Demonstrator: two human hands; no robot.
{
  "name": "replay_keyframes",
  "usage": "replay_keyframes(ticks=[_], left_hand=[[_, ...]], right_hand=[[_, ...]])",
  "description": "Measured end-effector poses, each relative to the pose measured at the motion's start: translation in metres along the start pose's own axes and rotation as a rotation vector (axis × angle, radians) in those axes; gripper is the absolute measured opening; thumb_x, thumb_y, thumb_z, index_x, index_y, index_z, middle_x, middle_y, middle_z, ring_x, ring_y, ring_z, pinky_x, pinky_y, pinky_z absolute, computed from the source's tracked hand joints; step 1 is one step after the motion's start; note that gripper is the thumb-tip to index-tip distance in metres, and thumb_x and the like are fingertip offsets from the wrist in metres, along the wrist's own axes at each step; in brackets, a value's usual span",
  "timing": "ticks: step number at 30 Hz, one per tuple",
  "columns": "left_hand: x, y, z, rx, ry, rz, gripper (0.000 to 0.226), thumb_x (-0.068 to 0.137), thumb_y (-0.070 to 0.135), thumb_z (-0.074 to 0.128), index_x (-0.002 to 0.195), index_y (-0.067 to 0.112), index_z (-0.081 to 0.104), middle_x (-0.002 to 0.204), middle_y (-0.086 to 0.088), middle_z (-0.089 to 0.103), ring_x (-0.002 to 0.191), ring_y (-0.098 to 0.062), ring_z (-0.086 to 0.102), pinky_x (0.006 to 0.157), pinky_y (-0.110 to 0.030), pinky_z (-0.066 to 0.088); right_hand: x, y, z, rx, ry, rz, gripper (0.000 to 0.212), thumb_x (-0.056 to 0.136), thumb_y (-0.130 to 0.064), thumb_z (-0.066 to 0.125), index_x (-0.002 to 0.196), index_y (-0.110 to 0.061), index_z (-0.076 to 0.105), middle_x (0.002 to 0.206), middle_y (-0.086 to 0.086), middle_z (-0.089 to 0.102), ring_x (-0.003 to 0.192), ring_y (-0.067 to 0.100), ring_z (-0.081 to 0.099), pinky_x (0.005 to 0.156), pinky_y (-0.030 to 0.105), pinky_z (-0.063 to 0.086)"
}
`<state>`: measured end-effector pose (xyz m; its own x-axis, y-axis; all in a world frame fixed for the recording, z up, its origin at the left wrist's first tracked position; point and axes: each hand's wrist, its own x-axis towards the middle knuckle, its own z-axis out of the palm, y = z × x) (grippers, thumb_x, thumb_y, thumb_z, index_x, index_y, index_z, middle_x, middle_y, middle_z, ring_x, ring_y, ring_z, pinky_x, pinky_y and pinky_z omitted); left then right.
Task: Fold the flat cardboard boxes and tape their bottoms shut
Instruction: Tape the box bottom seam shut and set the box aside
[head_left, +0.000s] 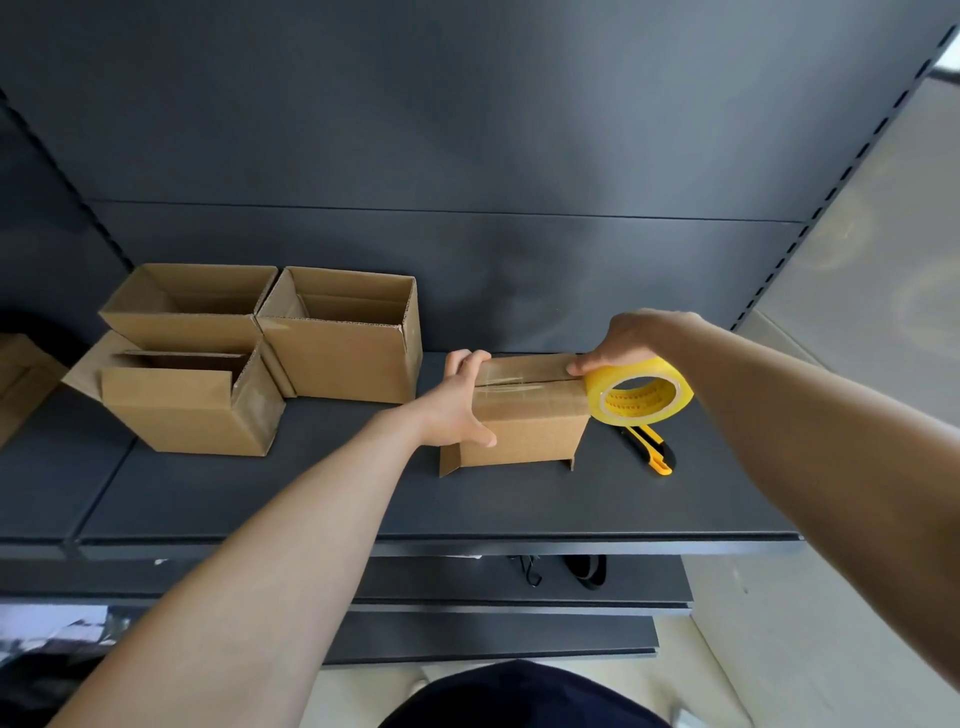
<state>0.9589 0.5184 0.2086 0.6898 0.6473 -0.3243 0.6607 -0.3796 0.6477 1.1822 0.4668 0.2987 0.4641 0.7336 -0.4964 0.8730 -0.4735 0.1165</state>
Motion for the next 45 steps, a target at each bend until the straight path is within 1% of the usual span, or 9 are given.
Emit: replay_keyframes(ticks=[9, 17, 23, 26, 29, 32, 35, 39, 45], left_hand=[[0.0, 0.001, -0.001, -0.006, -0.024, -0.001, 0.103, 0.074, 0.019, 0.077, 0.146, 0.033, 0.005, 0.145, 0.016, 0.0, 0.128, -0.021, 0.036, 0.091, -0.026, 0.041], [0.001, 0.003, -0.002, -0.027, -0.019, -0.009, 0.1, 0.073, 0.018, 0.077, 0.146, 0.032, 0.009, 0.145, 0.016, 0.003, 0.113, -0.015, 0.038, 0.087, -0.025, 0.042], [0.001, -0.003, 0.003, -0.115, -0.005, -0.009, 0.102, 0.073, 0.012, 0.076, 0.147, 0.032, 0.009, 0.144, 0.02, 0.002, 0.129, -0.015, 0.029, 0.092, -0.024, 0.036], [0.003, -0.005, 0.004, -0.219, 0.0, -0.026, 0.108, 0.074, 0.01, 0.076, 0.15, 0.033, 0.002, 0.15, 0.021, -0.006, 0.141, -0.013, 0.013, 0.103, -0.025, 0.029], [0.005, -0.003, 0.005, -0.585, -0.024, -0.096, 0.112, 0.074, 0.014, 0.074, 0.149, 0.042, -0.005, 0.157, 0.013, -0.012, 0.146, -0.016, 0.001, 0.116, -0.037, 0.014], [0.008, -0.004, 0.009, -0.948, 0.035, -0.193, 0.088, 0.09, 0.029, 0.061, 0.149, 0.043, -0.004, 0.16, 0.002, 0.003, 0.146, -0.022, 0.012, 0.119, -0.047, 0.007], [0.01, -0.005, 0.015, -1.031, 0.153, -0.28, 0.061, 0.103, 0.028, 0.038, 0.152, 0.031, 0.002, 0.159, 0.003, 0.013, 0.145, -0.019, 0.019, 0.119, -0.043, 0.008], [0.01, -0.002, 0.02, -1.044, 0.291, -0.317, 0.053, 0.103, 0.025, 0.038, 0.152, 0.017, 0.018, 0.157, 0.0, 0.023, 0.144, -0.017, 0.022, 0.117, -0.036, 0.013], [0.009, 0.005, 0.023, -1.081, 0.421, -0.376, 0.046, 0.103, 0.031, 0.037, 0.148, 0.022, 0.032, 0.154, 0.002, 0.03, 0.141, -0.017, 0.028, 0.115, -0.036, 0.019]], right_hand=[[0.007, 0.001, -0.01, 0.002, 0.011, -0.025, 0.068, 0.067, -0.08, 0.059, 0.099, -0.021, 0.052, 0.104, 0.003, 0.056, 0.102, 0.029, 0.056, 0.082, 0.036, 0.045], [0.018, 0.007, 0.007, 0.064, -0.012, -0.019, 0.071, 0.066, -0.082, 0.059, 0.099, -0.019, 0.053, 0.107, 0.003, 0.059, 0.101, 0.028, 0.057, 0.076, 0.033, 0.041], [0.036, 0.009, 0.024, 0.19, -0.063, -0.083, 0.06, 0.067, -0.076, 0.064, 0.073, -0.017, 0.055, 0.085, 0.005, 0.062, 0.082, 0.025, 0.061, 0.071, 0.031, 0.044], [0.043, 0.008, 0.026, 0.215, -0.074, -0.101, 0.057, 0.067, -0.072, 0.068, 0.072, -0.016, 0.056, 0.081, 0.005, 0.062, 0.079, 0.025, 0.062, 0.07, 0.032, 0.046], [0.046, 0.009, 0.024, 0.229, -0.086, -0.115, 0.055, 0.066, -0.069, 0.071, 0.074, -0.016, 0.058, 0.083, 0.005, 0.065, 0.081, 0.025, 0.063, 0.075, 0.034, 0.049], [0.048, 0.01, 0.025, 0.237, -0.083, -0.113, 0.055, 0.067, -0.069, 0.071, 0.075, -0.016, 0.058, 0.082, 0.005, 0.064, 0.08, 0.025, 0.063, 0.073, 0.033, 0.049], [0.049, 0.009, 0.027, 0.247, -0.085, -0.114, 0.053, 0.068, -0.068, 0.07, 0.075, -0.016, 0.058, 0.083, 0.006, 0.064, 0.079, 0.025, 0.063, 0.07, 0.031, 0.048], [0.048, 0.01, 0.026, 0.27, -0.08, -0.12, 0.054, 0.071, -0.065, 0.071, 0.082, -0.014, 0.06, 0.086, 0.006, 0.064, 0.081, 0.025, 0.063, 0.07, 0.031, 0.046], [0.047, 0.009, 0.027, 0.266, -0.082, -0.115, 0.051, 0.072, -0.063, 0.071, 0.081, -0.014, 0.058, 0.088, 0.006, 0.063, 0.083, 0.026, 0.062, 0.071, 0.032, 0.045]])
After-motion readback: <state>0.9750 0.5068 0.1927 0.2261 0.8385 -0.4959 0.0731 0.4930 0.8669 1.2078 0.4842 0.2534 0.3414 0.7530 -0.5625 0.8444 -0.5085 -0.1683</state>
